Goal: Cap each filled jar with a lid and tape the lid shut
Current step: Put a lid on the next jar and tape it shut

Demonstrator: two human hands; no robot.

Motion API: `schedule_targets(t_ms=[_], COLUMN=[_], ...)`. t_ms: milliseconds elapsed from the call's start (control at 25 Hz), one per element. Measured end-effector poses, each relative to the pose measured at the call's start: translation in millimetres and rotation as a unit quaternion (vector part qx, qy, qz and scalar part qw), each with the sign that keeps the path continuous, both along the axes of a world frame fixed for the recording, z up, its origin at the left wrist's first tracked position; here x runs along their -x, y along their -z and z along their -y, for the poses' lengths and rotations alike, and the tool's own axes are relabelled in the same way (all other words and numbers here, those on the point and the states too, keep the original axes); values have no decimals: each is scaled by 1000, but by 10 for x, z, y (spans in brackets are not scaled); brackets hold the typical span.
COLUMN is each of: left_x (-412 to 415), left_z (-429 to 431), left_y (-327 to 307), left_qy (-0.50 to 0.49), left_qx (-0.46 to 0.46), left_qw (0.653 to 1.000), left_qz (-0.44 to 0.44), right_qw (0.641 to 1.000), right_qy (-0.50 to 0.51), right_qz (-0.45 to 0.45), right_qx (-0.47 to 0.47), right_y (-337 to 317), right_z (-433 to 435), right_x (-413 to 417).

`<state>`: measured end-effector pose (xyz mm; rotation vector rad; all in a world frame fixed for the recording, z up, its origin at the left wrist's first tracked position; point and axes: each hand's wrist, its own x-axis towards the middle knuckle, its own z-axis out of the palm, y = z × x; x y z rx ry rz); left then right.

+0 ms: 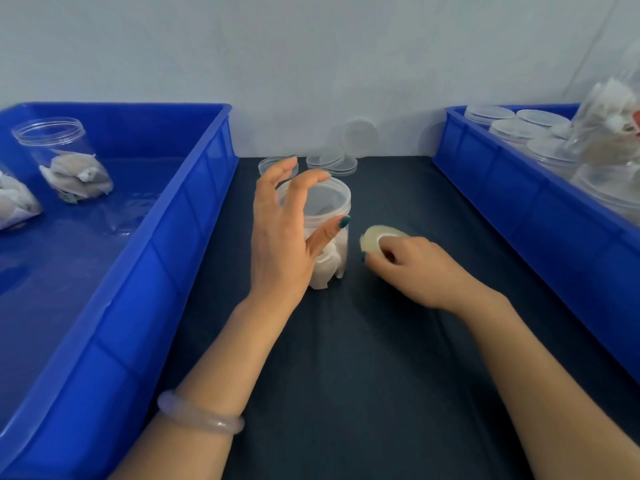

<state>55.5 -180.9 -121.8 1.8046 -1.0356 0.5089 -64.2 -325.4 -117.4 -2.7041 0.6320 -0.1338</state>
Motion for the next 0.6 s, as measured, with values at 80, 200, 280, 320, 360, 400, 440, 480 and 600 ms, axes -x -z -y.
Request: schedule_targets(t_ms=[80, 200, 280, 320, 360, 400, 440, 480, 600], left_x=[4, 91, 179, 229, 271, 301, 319, 326, 320], left_z=[20, 64, 86, 93, 94, 87, 75, 59, 21], left_y=[-3, -6, -19, -27, -36, -43, -50, -63, -110], left_qy=[-60, -108, -59, -26, 5, 30, 47, 54, 63], left_qx=[-41, -64, -53, -48, -40, -27, -9, 8, 49], left_qw=[994, 961, 957, 963, 969, 975, 980, 983, 987], left_qz=[85, 247, 278, 264, 242, 218, 195, 178, 140], right_qw=[984, 908, 895, 898, 905, 919, 936, 952, 960], right_qy=[70, 99, 32, -5, -35, -59, -76, -88, -127], right_qz=[74, 225, 280, 290, 289, 282, 272, 260, 246], right_qx=[-147, -338, -345, -332, -310, -271, -211, -134, 51], right_y=[-65, -217, -276, -288, -295, -287, -277, -260, -235], right_z=[-27, -68, -142, -192, -240, -277, -310, -341, -396], right_x=[-10, 12, 66, 88, 103, 114, 119, 122, 135])
